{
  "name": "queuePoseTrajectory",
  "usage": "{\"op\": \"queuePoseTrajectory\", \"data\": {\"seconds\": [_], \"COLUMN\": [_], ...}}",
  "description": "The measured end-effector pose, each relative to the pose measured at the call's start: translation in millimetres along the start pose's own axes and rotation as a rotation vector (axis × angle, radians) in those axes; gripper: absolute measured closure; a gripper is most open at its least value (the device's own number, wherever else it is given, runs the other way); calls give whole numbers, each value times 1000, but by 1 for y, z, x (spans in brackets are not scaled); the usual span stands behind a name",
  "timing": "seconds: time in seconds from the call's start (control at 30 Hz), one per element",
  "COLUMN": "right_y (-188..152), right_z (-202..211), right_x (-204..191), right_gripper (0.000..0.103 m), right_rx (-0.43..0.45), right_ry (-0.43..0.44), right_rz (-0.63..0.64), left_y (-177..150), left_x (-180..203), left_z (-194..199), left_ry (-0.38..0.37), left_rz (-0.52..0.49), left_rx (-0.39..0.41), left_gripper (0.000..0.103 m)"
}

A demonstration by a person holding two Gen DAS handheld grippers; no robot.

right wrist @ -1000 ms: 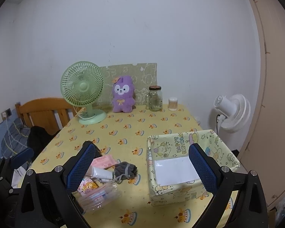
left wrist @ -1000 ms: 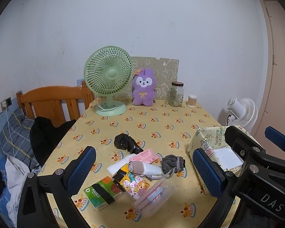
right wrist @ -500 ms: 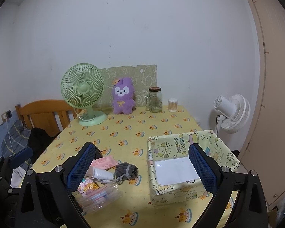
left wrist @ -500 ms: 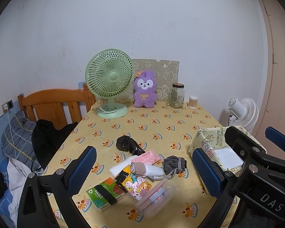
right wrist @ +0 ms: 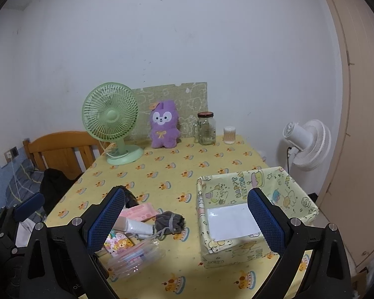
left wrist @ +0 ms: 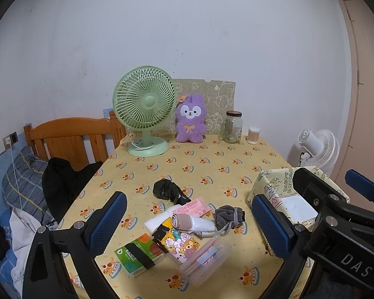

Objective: Organize soft objects

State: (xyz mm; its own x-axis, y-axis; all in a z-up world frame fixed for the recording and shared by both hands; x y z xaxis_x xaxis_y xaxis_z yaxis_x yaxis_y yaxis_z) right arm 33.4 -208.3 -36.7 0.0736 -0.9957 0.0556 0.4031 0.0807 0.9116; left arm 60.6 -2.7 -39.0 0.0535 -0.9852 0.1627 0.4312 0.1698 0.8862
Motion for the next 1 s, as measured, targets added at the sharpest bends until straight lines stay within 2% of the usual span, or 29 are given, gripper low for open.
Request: {"op": "queuePoseTrajectory", "data": {"seconds": [1.0], "right_y": [-3], "right_z": [-3], "right_x": [-11], "right_gripper": [3], "right_rx": [-9], "right_ry": [20], "right_rz": [8], "left_y": [-6], "left_x": [-5], "left_z": [1], "left_ry": [8], "left_rz": [-6], "left_rx": [-2], "left_gripper": [3]}}
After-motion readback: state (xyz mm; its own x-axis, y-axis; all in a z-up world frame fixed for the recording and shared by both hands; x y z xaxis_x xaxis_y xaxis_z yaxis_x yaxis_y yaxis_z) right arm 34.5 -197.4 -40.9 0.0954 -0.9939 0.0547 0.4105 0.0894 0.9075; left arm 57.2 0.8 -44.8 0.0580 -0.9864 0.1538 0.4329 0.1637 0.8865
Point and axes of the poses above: each gripper's, at about its wrist camera, not at the fingertips, and z roughly against the way its jaws point, x to its right, y to its top, the point moved 7 cm from there along -z, roughly the way its jaws point, and after that the axes turned 9 degrees about z, right-handed, at the moved point
